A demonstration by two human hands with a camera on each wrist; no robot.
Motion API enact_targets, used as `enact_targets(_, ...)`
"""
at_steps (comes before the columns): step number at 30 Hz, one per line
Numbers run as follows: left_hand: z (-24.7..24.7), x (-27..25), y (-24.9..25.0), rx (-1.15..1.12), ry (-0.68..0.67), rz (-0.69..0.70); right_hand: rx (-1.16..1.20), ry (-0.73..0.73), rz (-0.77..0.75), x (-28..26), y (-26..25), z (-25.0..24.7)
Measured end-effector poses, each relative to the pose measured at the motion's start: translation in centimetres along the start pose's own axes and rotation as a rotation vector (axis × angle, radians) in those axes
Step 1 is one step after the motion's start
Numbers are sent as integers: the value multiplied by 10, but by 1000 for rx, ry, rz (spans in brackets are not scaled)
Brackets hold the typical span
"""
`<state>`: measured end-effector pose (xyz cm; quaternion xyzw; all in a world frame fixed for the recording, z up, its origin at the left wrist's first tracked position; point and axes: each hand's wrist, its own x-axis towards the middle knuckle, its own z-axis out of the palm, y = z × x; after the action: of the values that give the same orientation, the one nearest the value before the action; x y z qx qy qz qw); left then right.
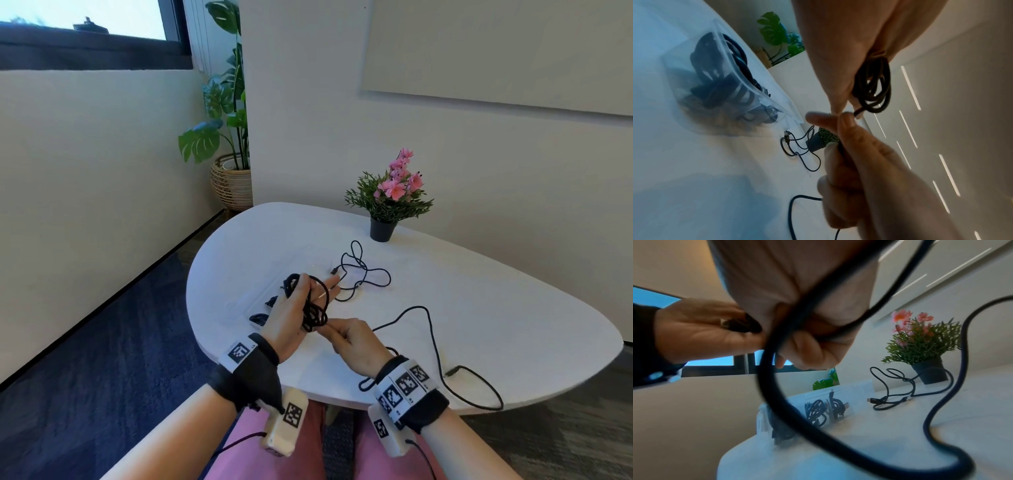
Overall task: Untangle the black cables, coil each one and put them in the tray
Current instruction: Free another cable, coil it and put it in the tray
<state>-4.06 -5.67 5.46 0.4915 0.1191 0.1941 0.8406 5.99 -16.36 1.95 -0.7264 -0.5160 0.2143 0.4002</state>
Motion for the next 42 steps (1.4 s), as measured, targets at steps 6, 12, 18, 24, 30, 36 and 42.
enact_targets(6, 9, -1, 3, 33, 184, 155, -132, -13, -6, 3, -8, 3)
enact_targets(12, -5, 9, 32, -112, 443, 238, -574, 16, 33, -5, -3, -25)
enact_targets(18, -53, 7, 63, -162, 671, 349, -435, 425, 165, -17, 49, -79)
enact_targets(24, -101, -4, 71, -158, 825, 366, -168, 565, 415, -41, 76, -130)
enact_targets(30, -83, -9, 42, 91, 729, 257, -325, 413, 607, -35, 88, -140)
enact_targets(36, -43, -12, 28, 112, 600, 226, -357, -81, 474, -30, 49, -130)
enact_targets(42, 3, -10, 23, 39, 454, 255, -321, 60, 54, -24, -16, -71)
